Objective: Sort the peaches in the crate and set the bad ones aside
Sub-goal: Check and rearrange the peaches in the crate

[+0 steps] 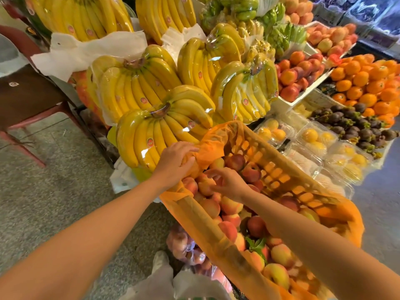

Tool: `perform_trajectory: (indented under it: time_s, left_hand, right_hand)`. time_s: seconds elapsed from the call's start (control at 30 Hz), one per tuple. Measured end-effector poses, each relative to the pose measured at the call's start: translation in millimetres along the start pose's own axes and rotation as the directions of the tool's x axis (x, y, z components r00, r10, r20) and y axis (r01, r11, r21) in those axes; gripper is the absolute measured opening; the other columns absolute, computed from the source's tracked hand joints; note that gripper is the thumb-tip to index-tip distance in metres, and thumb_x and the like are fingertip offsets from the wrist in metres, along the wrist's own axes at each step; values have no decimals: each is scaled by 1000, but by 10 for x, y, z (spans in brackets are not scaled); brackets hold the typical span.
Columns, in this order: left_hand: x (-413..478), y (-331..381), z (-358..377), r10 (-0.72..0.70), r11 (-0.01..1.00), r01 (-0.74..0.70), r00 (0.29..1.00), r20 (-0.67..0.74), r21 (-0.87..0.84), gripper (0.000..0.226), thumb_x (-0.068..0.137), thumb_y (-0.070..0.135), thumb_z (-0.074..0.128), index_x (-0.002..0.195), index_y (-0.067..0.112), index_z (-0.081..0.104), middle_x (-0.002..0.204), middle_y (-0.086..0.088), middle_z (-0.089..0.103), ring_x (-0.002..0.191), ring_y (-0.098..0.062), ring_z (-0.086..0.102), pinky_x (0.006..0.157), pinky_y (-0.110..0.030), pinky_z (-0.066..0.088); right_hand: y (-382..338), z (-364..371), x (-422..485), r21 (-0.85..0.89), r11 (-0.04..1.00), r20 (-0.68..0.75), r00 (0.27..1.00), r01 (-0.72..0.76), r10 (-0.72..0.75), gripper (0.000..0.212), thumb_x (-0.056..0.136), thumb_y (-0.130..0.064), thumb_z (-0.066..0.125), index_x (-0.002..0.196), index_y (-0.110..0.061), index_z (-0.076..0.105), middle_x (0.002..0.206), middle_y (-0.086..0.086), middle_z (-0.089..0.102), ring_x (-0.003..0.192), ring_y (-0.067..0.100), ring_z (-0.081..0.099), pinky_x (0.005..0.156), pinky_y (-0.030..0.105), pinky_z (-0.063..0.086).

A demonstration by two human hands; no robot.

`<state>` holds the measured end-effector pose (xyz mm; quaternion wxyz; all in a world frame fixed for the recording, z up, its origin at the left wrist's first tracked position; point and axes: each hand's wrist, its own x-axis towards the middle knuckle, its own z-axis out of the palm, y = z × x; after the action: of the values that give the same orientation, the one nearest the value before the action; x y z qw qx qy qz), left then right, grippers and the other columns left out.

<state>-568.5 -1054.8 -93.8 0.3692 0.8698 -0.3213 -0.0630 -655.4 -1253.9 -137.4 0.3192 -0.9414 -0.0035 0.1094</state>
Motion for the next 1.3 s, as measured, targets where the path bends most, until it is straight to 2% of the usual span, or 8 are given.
perform_trajectory:
  time_s: [0.13,0.23,0.33,0.47,0.6,0.73,1.0,1.3]
  left_hand:
    - [146,342,155,161,982,-161,987,13,100,28,83,36,48,99,24,68,102,3,65,101,-20,55,88,-38,41]
    - [179,583,403,225,959,-265,926,303,100,21,84,38,57,97,25,66,97,6,64,96,-15,54,85,-36,45]
    - [137,737,668,119,944,-267,824,553,195,24,84,37,62,104,24,61,100,5,60,95,-18,56,75,-31,46]
    - [114,796,936,-39,896,-266,752,658,357,35,82,35,63,113,21,53,119,-4,55,109,-27,54,85,-38,46]
    - [120,836,1096,-90,879,-296,665,741,373,62,84,30,65,140,23,41,142,-13,40,129,-30,42,100,-37,40]
    - [173,855,1193,-71,797,-402,678,732,450,58,83,31,66,136,22,44,141,-16,36,123,-33,47,97,-39,46]
    - [284,828,1116,112,750,-524,702,703,404,44,86,29,63,127,18,52,129,-7,42,115,-21,47,85,-29,47]
    - [330,766,1111,99,778,-500,695,712,380,37,85,26,63,118,13,52,122,-8,42,110,-26,49,82,-34,47]
  right_hand:
    - [226,-426,-363,25,997,-9,997,-70,70,30,87,-25,70,116,-23,64,102,-9,67,90,8,63,79,27,53]
    - [406,-595,-712,7,985,21,985,-171,171,28,87,-24,69,114,-23,63,99,-12,63,86,7,61,76,24,52]
    - [523,-562,-990,-26,971,20,971,-239,240,31,86,-28,72,114,-23,60,94,-16,59,85,4,59,64,9,39]
    - [653,-442,-1107,-259,925,-57,961,-277,271,54,83,-43,70,129,-21,54,117,2,60,109,22,55,83,31,42]
    - [711,-417,-1187,-468,830,89,918,-303,385,64,80,-51,68,134,-24,46,119,4,53,110,26,52,84,36,38]
    - [777,-343,-1328,-537,787,156,881,-304,447,44,94,-32,48,137,-26,44,122,9,49,111,31,50,82,37,42]
    - [759,-333,-1300,-278,913,120,933,-297,340,68,71,-36,80,126,-15,47,115,5,56,99,25,56,75,34,45]
    - [661,-157,-1136,-15,928,-104,923,-373,370,66,70,-40,81,122,-12,49,111,2,46,96,19,48,81,35,47]
